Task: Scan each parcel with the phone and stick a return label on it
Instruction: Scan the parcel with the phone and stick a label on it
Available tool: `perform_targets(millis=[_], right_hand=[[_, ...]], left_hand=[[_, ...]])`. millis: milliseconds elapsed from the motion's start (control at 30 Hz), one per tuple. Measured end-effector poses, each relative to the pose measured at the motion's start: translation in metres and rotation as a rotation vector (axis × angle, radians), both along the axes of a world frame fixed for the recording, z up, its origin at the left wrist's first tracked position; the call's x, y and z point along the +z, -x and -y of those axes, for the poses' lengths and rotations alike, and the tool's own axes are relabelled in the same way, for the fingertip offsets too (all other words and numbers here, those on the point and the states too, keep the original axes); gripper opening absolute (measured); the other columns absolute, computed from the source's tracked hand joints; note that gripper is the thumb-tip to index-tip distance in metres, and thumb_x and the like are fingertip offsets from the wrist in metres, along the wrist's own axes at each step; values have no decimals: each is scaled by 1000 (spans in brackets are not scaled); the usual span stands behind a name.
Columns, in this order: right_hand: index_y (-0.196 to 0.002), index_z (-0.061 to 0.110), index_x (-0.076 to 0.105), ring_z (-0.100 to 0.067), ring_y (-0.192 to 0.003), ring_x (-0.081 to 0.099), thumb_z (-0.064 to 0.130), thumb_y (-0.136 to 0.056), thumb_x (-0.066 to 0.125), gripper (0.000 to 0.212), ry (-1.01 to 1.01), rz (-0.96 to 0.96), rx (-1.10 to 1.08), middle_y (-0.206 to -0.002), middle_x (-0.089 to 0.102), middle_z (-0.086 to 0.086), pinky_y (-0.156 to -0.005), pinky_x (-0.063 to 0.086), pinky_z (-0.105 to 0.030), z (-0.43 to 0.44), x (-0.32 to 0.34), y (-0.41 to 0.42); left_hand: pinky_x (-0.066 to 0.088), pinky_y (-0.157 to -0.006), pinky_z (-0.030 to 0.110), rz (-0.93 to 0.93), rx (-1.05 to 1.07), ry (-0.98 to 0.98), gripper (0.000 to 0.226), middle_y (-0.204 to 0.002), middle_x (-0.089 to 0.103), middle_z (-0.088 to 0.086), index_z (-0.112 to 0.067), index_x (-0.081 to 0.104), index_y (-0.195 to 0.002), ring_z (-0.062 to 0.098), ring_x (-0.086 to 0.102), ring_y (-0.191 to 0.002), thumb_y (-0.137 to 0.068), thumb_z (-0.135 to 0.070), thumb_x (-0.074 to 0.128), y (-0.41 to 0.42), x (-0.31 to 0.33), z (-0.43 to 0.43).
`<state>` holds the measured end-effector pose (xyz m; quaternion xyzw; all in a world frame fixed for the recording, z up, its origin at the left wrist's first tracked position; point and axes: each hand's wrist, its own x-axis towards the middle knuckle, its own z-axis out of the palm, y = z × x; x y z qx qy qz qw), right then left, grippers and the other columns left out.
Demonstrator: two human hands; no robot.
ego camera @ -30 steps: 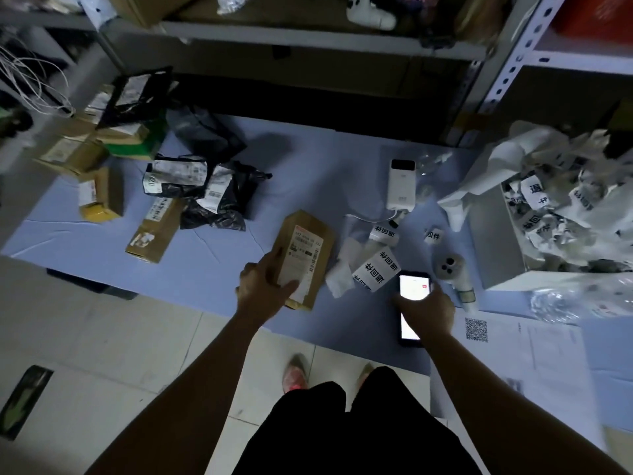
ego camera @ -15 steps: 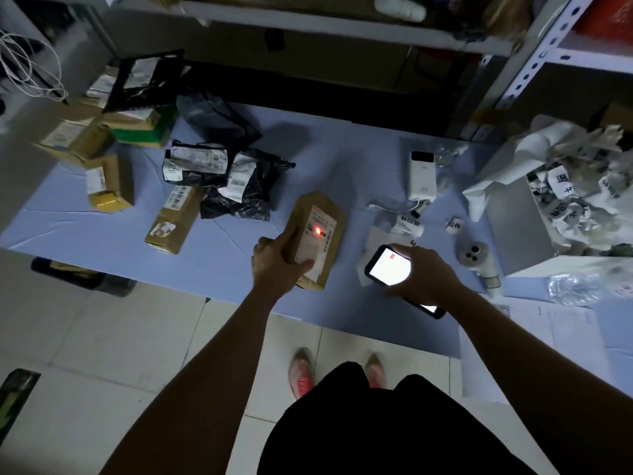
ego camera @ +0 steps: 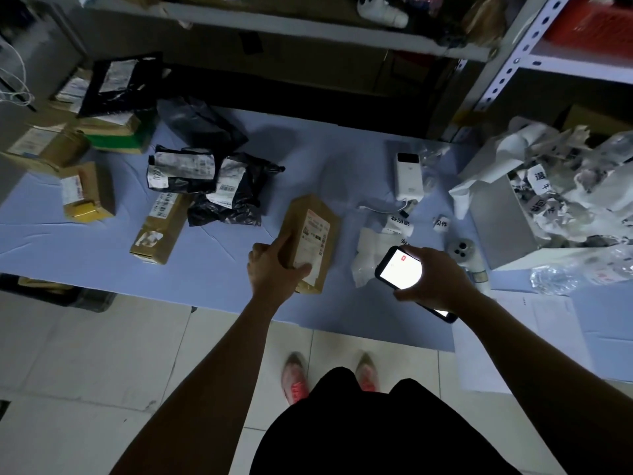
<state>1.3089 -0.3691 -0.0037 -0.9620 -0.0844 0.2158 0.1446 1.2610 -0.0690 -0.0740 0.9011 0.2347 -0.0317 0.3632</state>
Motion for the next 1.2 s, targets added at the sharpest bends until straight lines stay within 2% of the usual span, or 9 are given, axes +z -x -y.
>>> perform_targets(millis=[167,333,500,600,700,833,1000,1100,1200], right_hand=[[-153,25,38,-24,-135,47,49,-63,89,106,-2,17,-36,-145,54,-4,-106,44,-45,4,2,5],[-141,23,54,-19,-99,53,47,-61,90,91,-62,104,-201,-111,58,-3,-76,43,-30,11,-10,17],[-108,20,65,-21,-86,60,46,-63,87,56,-92,110,-492,-101,64,-10,-70,50,-31,31,-40,31],[-113,19,65,-24,-88,62,51,-62,86,63,-59,68,-585,-103,64,-10,-73,54,-34,41,-58,34],[-116,20,64,-27,-95,63,52,-61,85,67,-21,36,-644,-106,60,-8,-77,55,-37,46,-74,31],[-123,23,58,-28,-102,61,56,-62,83,74,31,-11,-653,-110,54,-6,-80,50,-38,50,-91,20],[-126,20,53,-32,-114,52,57,-62,83,80,56,24,-610,-115,52,-10,-83,48,-42,49,-106,5],[-126,20,51,-33,-121,43,60,-63,81,80,96,10,-588,-119,54,-11,-87,45,-46,49,-108,-1],[-126,19,49,-34,-123,41,57,-67,81,77,68,6,-597,-126,51,-12,-91,44,-46,50,-106,0]], left_hand=[[45,-100,46,3,-5,9,86,-119,46,7,-37,44,-145,31,46,-114,-70,-45,86,0,1,1],[49,-98,53,23,-82,88,85,-117,55,8,-32,39,-146,33,53,-113,-75,-40,84,-4,2,6],[50,-89,38,7,-61,256,83,-117,49,3,-27,39,-146,29,54,-114,-78,-43,83,-15,-6,13],[52,-96,42,-51,-32,296,82,-116,41,1,-28,36,-150,30,54,-114,-82,-45,79,-18,-11,20],[52,-100,50,-76,-58,334,72,-128,50,10,-23,39,-150,32,55,-119,-89,-38,73,-22,-15,25],[50,-103,52,-114,-85,273,62,-137,53,16,-14,38,-150,34,54,-124,-96,-27,65,-28,-13,31],[44,-95,47,41,-155,-294,51,-131,50,16,-11,51,-138,35,49,-118,-92,-29,65,-37,3,63],[50,-73,33,37,-238,-29,29,-107,63,10,-12,62,-118,26,62,-96,-92,-24,65,-62,8,108],[47,-68,14,-57,-253,302,52,-105,60,0,-22,49,-141,12,59,-94,-93,-29,69,-86,8,155]])
